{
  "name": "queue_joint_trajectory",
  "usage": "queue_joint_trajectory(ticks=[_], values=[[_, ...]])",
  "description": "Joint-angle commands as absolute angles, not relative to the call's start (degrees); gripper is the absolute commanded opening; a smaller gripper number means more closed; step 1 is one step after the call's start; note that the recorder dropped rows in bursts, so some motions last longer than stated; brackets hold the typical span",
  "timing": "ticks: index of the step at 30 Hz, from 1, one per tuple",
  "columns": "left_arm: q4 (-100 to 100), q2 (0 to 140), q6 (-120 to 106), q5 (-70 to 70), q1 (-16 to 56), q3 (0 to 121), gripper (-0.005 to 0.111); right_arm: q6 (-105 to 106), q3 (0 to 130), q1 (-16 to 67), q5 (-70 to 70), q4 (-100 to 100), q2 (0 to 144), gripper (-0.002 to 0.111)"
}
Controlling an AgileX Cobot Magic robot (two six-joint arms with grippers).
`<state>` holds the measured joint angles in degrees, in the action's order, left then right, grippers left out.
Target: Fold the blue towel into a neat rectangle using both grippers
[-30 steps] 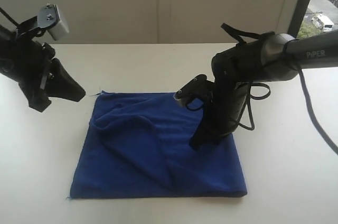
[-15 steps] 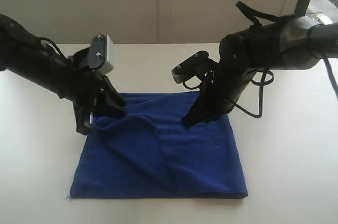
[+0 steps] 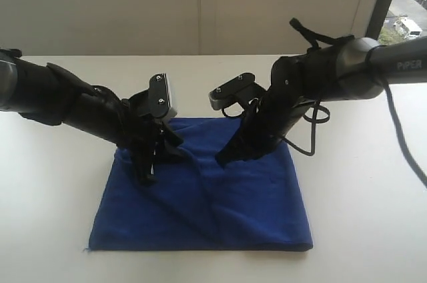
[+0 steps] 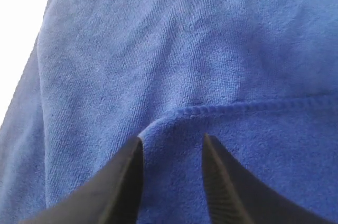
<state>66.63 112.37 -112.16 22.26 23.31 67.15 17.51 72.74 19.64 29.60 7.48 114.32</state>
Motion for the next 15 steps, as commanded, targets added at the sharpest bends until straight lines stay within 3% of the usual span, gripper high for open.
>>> queue_joint_trajectory(ticks=[1,13,15], values=[[68.3,113.6,-121.1,20.2,23.6,67.4,0.043,18.2,72.6,19.4,28.4,7.7,116.2,0.0],[70.0,115.6,-121.1,19.1,23.6,67.5,0.042,18.2,72.6,19.4,28.1,8.0,118.4,0.0],[70.0,115.6,-121.1,19.1,23.6,67.8,0.037,18.2,72.6,19.4,28.1,8.0,118.8,0.0]])
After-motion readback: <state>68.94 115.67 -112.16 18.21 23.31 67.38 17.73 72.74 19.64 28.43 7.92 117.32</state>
